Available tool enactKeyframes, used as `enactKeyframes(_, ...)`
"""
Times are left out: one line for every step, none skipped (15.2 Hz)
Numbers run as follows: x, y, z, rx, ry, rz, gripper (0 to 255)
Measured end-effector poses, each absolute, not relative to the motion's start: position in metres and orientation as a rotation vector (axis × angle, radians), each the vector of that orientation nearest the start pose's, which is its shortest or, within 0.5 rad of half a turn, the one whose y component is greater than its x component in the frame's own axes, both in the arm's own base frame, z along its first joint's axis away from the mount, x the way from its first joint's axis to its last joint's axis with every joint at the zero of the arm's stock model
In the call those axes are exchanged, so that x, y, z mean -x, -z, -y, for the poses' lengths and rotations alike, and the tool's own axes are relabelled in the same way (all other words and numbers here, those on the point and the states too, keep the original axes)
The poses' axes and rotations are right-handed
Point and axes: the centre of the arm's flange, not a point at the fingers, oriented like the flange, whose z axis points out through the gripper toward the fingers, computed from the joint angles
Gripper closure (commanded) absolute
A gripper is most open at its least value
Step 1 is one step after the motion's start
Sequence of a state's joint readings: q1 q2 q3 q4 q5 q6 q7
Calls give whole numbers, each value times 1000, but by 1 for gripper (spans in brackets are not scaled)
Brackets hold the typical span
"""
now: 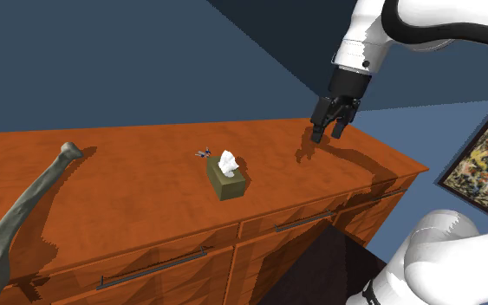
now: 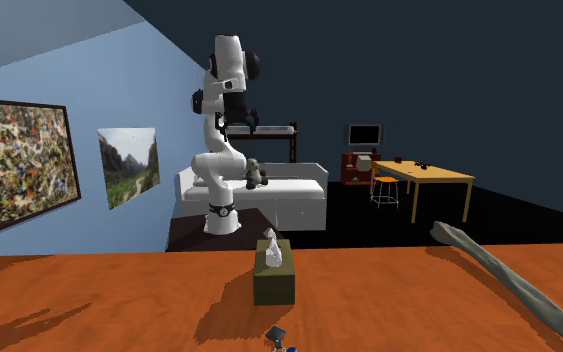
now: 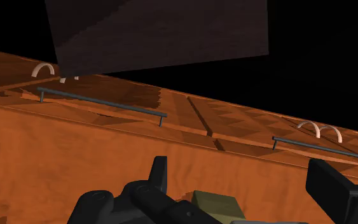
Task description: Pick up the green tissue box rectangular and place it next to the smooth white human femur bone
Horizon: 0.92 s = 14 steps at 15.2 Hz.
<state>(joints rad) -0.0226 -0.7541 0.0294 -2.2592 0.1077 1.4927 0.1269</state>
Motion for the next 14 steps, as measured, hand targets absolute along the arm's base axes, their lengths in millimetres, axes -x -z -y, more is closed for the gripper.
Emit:
enactKeyframes(-308, -620, -18, 3050, -28, -184, 0)
enactKeyframes(-313, -616, -15, 3045, -27, -164, 0)
enactKeyframes(-318, -611, -10, 3037, -25, -133, 0)
enactKeyframes(-327, -604, -5, 3028, -24, -96, 0)
enactKeyframes(-336, -596, 2, 3018, -22, -56, 0)
enactKeyframes(-345, -588, 8, 3006, -19, -14, 0)
enactKeyframes(-356, -580, 13, 2995, -16, 28, 0)
enactKeyframes(-369, -574, 19, 2982, -13, 69, 0)
enactKeyframes(-378, -564, 25, 2969, -11, 112, 0)
enactKeyframes(-386, -554, 29, 2955, -8, 154, 0)
enactKeyframes(-397, -547, 34, 2941, -4, 195, 0)
enactKeyframes(-406, -540, 37, 2926, -1, 237, 0)
enactKeyframes(-418, -532, 40, 2911, 2, 277, 0)
enactKeyframes(-429, -522, 41, 2895, 4, 319, 0)
